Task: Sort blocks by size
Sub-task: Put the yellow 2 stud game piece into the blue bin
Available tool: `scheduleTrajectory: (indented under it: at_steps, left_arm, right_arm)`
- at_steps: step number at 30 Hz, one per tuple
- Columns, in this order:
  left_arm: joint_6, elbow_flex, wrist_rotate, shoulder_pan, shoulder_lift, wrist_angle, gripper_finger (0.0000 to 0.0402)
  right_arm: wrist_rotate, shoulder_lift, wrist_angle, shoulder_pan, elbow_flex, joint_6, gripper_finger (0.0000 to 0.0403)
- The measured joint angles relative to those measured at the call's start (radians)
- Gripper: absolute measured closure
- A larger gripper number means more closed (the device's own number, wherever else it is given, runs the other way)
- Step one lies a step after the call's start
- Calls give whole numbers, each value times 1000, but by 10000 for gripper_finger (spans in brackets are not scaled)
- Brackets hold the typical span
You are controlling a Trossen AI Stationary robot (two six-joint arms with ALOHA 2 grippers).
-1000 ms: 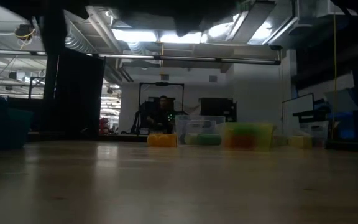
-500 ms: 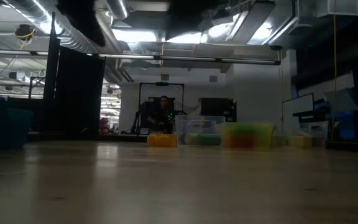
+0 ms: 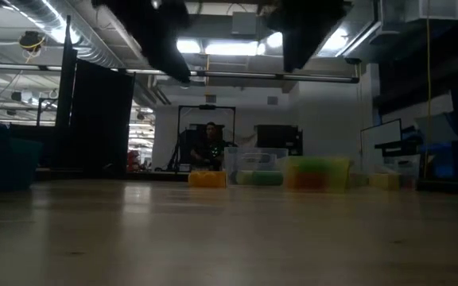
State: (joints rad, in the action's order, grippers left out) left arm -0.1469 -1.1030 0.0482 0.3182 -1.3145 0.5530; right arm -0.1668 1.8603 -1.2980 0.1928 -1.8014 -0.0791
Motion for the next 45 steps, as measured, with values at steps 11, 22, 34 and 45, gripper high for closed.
scheduleTrajectory:
  at_steps: [11, 22, 34, 45]
  left_arm:
    - [-151, -6, -27, 100, -325, -218, 199]
    - [-113, -88, -27, 150, -517, -261, 199]
    - [-50, -88, -29, 184, -574, -271, 199]
    - [58, -90, -88, 186, -582, -183, 199]
  right_arm:
    - [-6, -58, -160, -6, 59, -4, 262]
    - [2, -387, 82, -115, 436, 9, 262]
    - [12, -531, 186, -210, 699, 29, 262]
    - [28, -660, 206, -213, 799, 79, 262]
